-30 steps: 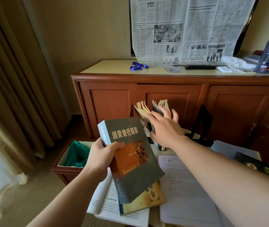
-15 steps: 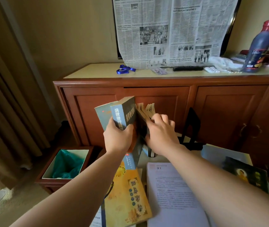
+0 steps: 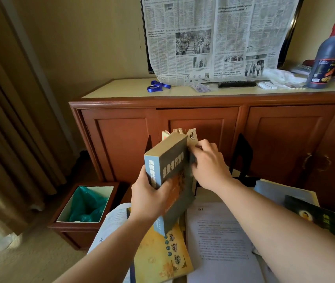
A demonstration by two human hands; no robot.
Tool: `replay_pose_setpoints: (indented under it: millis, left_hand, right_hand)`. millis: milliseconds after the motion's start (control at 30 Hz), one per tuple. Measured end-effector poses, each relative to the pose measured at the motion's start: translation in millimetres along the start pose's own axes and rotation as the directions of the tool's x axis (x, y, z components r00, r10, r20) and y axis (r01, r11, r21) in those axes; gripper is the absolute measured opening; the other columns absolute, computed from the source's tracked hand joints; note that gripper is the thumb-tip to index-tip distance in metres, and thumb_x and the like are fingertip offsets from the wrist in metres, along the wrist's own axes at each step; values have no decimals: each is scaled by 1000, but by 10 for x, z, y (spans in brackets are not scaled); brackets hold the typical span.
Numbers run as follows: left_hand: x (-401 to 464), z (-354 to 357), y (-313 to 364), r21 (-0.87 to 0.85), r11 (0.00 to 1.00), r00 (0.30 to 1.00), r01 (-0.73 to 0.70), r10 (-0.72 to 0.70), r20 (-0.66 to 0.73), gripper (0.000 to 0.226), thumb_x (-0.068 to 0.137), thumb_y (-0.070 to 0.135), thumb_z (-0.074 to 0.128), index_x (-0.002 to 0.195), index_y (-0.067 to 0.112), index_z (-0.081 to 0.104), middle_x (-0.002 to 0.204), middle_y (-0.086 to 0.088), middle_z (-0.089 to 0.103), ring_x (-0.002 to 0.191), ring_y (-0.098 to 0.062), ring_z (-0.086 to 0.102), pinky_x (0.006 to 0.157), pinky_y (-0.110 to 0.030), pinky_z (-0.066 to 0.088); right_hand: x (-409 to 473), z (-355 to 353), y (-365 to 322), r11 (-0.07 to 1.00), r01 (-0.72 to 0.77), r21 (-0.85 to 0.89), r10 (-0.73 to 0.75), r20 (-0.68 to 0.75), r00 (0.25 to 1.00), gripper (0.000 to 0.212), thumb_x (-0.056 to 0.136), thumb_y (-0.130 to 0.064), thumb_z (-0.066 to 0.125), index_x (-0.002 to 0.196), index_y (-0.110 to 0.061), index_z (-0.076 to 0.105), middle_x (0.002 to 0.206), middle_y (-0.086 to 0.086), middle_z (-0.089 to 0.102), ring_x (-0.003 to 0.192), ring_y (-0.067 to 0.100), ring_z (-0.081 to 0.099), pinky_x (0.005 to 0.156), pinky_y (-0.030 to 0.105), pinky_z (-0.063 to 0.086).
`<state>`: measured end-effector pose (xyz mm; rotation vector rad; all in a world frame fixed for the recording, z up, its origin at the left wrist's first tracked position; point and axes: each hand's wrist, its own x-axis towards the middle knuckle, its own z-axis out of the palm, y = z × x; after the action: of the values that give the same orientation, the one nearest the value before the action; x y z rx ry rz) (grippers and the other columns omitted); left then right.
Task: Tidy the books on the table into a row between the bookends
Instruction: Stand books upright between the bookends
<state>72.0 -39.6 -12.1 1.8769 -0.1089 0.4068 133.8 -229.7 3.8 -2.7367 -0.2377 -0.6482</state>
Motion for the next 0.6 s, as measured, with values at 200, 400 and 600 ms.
replay_pose_setpoints:
  millis: [200,400,600]
  left_hand:
    - [372,114,-21,3,995,987,96,-95,-128,25,88,23,73,98,37,55,84,19,70,78,11,65,56,-15,47]
    - [819,469,-87,37,996,987,86,-80,-137,25,89,25,71,110,29,58,85,13,68,72,5,64,58,-16,42]
    - [968,904,-264,-18,999,997,35,-36,-74,36,92,31,74,123,28,57,94,14,70,80,2,67,63,-6,44]
  right_hand:
    - [21,31,-21,999,31,-32,-31,1,1000,45,91,-15,66,136,-15,61,128,2,49,110,27,46,87,43,49]
    - [16,157,-14,990,-15,139,15,-1,1000,59,95,-10,61,152,-15,50,134,-2,44,120,20,40,91,31,49]
    - [-13,224,67,973,-44,225,59,-61,996,57,97,-4,54,153,-13,49,129,-3,47,118,17,41,92,25,45]
